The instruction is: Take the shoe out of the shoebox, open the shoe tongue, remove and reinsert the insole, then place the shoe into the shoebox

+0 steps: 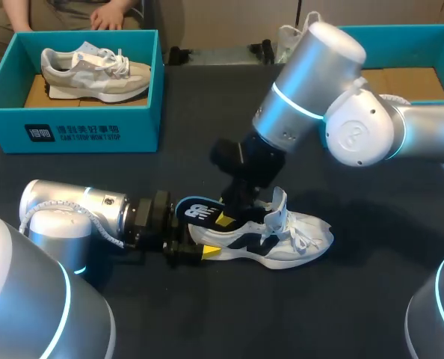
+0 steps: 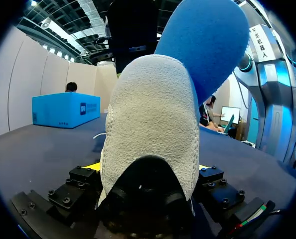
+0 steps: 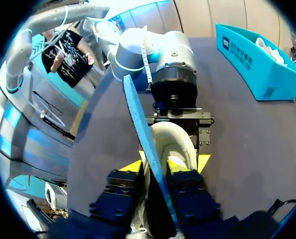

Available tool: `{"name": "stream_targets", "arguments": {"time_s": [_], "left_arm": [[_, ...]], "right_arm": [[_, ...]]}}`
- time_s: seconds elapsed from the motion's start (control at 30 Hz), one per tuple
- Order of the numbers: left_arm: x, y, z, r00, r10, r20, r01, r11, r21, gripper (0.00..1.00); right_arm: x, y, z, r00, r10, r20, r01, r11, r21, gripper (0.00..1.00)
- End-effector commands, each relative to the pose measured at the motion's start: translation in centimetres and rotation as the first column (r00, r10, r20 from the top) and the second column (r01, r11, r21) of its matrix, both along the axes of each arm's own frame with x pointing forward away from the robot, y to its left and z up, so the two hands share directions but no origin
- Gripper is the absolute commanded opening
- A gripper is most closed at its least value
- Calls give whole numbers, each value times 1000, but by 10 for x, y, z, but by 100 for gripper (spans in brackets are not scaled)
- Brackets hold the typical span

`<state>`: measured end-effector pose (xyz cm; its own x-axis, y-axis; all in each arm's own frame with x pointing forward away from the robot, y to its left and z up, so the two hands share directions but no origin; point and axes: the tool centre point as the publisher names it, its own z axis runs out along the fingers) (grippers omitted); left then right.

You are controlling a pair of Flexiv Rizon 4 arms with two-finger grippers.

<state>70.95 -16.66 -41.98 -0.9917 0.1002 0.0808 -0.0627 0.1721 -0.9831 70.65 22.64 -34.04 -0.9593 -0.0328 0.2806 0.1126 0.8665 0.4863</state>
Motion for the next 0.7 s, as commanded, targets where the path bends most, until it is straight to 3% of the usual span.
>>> {"name": "stream_targets", "arguments": {"time_s": [0.03,0.27,0.43,0.7], "left_arm": [[0,-1,0,1000,1,0,-1,1000,0,0],[0,-1,0,1000,1,0,-1,1000,0,0],[0,-1,0,1000,1,0,-1,1000,0,0],[0,-1,0,1000,1,0,-1,1000,0,0]], "right_arm": [[0,4,0,1000,-1,5,2,1000,-5,0],[1,11,8,999,15,31,-16,999,30,0],[1,25,36,996,21,90,-36,985,172,0],[1,25,36,996,21,90,-36,985,172,0]]}}
